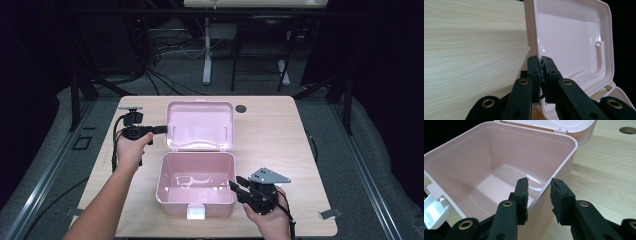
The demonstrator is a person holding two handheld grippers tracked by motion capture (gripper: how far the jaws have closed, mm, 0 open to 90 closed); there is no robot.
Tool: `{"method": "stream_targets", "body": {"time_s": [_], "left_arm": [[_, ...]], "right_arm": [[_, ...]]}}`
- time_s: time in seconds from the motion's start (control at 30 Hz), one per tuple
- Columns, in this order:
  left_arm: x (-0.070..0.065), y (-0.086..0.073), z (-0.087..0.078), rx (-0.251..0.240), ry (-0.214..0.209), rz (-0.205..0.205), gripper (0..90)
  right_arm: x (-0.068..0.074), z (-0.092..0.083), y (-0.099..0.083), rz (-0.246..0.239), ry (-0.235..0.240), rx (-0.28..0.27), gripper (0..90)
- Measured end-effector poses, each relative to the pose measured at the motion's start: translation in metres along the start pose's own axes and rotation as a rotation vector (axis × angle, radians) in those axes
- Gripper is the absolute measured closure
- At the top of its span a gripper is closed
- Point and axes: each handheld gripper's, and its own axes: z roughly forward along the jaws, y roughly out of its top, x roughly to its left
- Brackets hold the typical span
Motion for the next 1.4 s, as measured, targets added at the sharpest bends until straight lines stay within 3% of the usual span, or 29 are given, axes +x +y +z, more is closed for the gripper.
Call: {"method": "stream_targets", "body": {"time_s": [0.73, 1.0, 1.1, 1.4], "left_arm": [[0.007, -0.002, 0.007, 0.028, 0.004, -0.041, 86.9], [0.011, -0.008, 0.013, 0.064, 0.024, -0.033, 87.6], [0.013, -0.011, 0.014, 0.056, 0.016, -0.05, 87.6], [0.014, -0.012, 0.014, 0.056, 0.014, -0.048, 87.6]], "right_arm": [[0.0, 0.001, 0.0, 0.009, 0.002, -0.006, 67.3], [-0.001, 0.0, 0.0, 0.013, 0.004, -0.001, 67.4], [-0.001, 0.0, 0.0, 0.014, 0.006, -0.001, 67.4], [-0.001, 0.0, 0.0, 0.015, 0.008, 0.0, 67.5]]}}
